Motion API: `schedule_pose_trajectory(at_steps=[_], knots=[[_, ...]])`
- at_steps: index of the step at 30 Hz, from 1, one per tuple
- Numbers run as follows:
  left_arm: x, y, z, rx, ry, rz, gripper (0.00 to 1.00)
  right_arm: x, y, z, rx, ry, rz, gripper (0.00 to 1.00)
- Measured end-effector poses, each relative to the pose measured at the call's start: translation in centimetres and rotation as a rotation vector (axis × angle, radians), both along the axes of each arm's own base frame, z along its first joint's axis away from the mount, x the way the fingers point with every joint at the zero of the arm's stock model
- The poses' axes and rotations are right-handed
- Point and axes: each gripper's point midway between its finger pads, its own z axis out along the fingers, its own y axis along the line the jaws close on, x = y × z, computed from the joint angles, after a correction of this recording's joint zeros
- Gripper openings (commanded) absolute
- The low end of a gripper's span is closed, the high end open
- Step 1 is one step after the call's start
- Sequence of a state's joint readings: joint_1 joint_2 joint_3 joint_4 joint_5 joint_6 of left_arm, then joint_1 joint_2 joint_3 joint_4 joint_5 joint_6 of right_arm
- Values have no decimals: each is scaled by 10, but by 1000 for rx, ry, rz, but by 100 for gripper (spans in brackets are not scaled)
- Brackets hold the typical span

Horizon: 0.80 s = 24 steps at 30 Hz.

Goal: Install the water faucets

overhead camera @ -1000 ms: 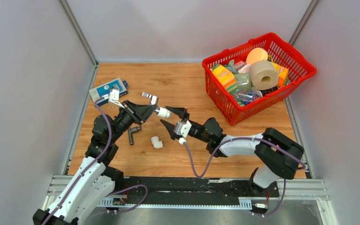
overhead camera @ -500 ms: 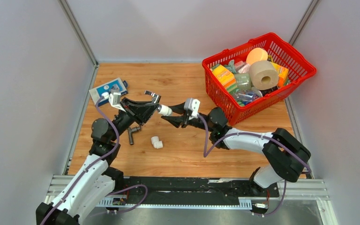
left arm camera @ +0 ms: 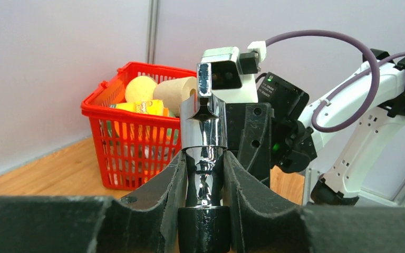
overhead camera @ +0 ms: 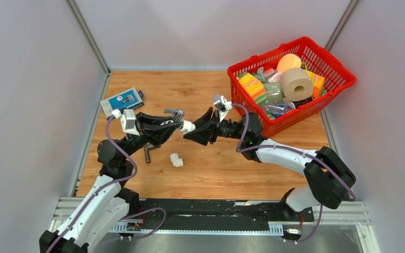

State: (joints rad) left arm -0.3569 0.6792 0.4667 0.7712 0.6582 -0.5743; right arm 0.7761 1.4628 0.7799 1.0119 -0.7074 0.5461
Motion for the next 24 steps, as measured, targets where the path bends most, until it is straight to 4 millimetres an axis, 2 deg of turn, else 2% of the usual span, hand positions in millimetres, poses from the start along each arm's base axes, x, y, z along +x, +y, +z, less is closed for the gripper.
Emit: schedule_pose_trajectory(at_steps=[2, 6, 9, 14, 19, 24], knots=[[-2, 2, -1, -3, 23, 16, 0, -1, 0, 0, -12, -22, -9, 60], [7, 16, -10, -16, 124, 120, 0, 13, -10, 3, -8, -118, -120, 68], [20, 26, -25, -42, 260, 204, 0, 24, -15, 3, -14, -211, -189, 71], [42, 33, -59, -78, 510, 287, 0, 32, -16, -10, -57, -385, -271, 72], [55, 35, -95, -92, 724, 338, 0, 25, -7, -15, -91, -620, -318, 72], [56, 36, -103, -110, 813, 351, 0, 15, 3, -12, -108, -835, -368, 72]])
